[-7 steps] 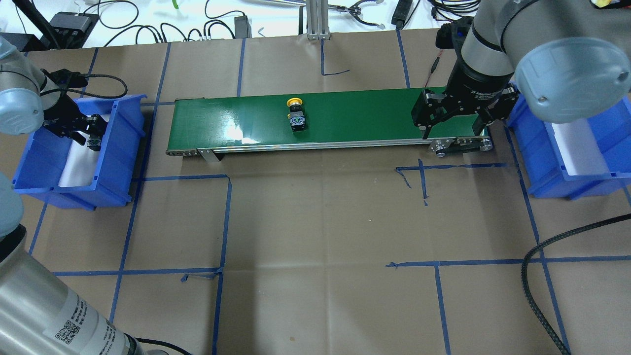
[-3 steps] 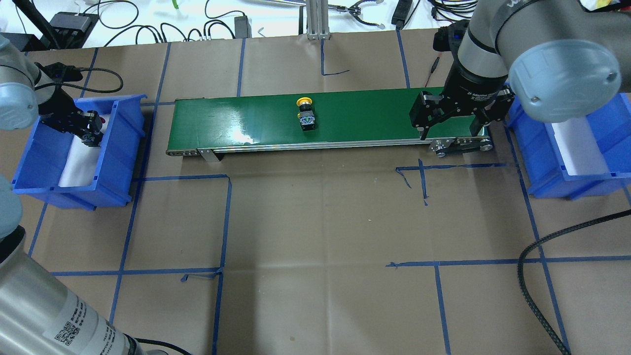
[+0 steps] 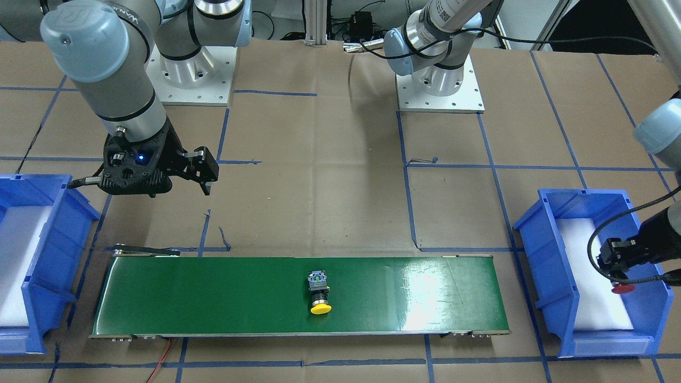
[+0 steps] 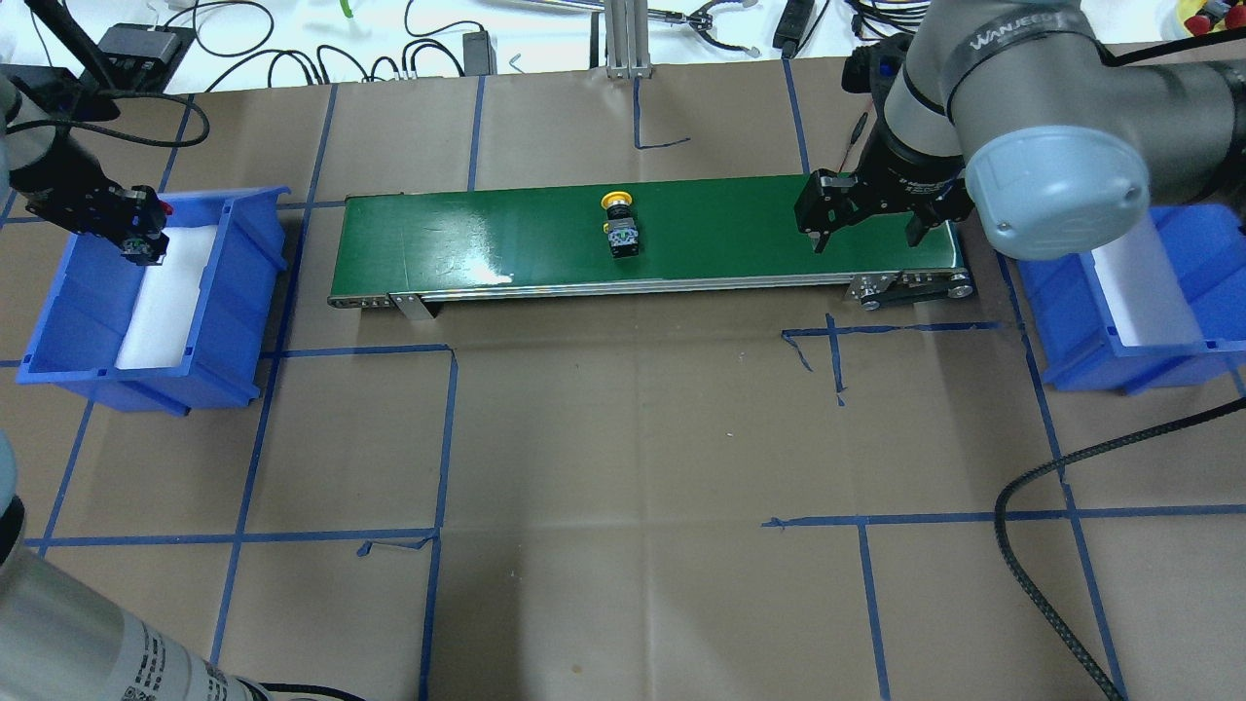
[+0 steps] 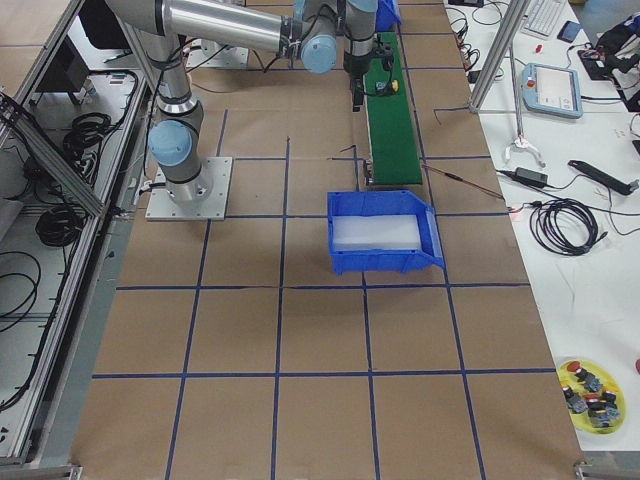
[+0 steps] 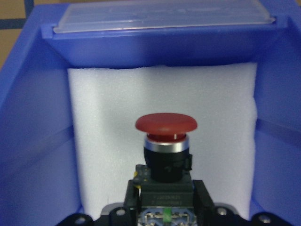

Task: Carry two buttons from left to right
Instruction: 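Lower the left gripper into the bin and grasp the red button, then carry the red button to the belt while the right gripper reaches toward the yellow button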

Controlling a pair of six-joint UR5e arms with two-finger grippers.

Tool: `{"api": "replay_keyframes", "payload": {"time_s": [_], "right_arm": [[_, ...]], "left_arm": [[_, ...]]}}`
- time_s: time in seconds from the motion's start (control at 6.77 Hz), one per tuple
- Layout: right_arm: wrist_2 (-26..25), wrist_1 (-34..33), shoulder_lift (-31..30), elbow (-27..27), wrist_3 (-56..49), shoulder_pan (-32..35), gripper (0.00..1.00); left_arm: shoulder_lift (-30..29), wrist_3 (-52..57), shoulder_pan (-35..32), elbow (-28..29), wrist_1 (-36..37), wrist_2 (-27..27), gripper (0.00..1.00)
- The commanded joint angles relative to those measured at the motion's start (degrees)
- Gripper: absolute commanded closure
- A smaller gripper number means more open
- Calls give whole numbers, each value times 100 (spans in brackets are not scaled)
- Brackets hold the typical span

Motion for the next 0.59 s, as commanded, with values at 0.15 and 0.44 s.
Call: {"api": "replay_keyframes", "payload": {"time_s": [0.15, 0.44], "right_arm": [[7, -498, 392, 138, 21, 3, 0], [25, -1057, 543, 164, 143, 11, 0]], "left_arm": [[366, -179, -122, 609, -1075, 4, 100], [383, -764, -822, 708, -1278, 30, 100]]}}
